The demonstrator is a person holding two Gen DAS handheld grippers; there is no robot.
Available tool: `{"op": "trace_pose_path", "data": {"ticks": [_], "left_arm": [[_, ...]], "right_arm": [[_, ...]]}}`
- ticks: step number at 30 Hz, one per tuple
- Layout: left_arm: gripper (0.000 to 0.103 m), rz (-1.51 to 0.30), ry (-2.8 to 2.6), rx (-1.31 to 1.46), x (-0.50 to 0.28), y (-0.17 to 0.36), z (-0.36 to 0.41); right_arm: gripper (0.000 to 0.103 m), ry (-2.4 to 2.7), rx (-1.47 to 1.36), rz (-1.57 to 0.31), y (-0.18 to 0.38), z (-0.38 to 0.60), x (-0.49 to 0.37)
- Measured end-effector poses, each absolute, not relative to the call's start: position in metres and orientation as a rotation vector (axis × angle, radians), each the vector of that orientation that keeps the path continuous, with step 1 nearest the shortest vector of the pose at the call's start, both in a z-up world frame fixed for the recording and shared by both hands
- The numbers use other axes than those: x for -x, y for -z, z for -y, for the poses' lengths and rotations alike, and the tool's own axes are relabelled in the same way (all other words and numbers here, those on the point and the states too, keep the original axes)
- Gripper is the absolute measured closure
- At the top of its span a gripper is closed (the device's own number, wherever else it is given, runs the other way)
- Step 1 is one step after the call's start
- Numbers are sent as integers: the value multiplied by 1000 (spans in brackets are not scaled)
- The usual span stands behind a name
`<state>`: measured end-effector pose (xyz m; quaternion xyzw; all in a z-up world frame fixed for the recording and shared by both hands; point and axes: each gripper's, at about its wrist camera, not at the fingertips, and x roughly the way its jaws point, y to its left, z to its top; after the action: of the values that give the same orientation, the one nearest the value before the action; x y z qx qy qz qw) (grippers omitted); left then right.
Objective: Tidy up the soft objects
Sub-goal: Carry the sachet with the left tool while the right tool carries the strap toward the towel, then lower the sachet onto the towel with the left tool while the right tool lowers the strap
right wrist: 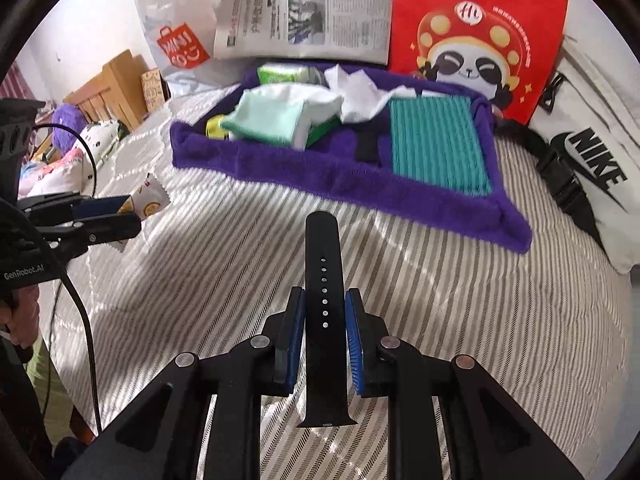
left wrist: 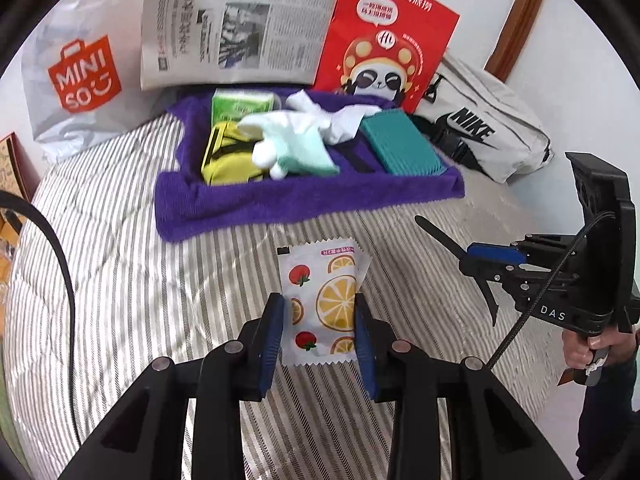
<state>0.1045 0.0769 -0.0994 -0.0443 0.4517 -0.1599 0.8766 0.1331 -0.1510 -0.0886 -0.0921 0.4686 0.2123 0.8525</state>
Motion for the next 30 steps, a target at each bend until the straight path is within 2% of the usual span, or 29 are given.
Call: {"op": "trace_pose_path", "data": {"ticks": [16, 30], "left_arm": [[71, -894, 377, 108, -157, 57, -71], [71, -918, 354, 125, -215, 60, -82]], "right_arm": [[83, -420, 149, -907, 46, 147, -198], [83, -404, 139, -907, 53, 129, -286]]}}
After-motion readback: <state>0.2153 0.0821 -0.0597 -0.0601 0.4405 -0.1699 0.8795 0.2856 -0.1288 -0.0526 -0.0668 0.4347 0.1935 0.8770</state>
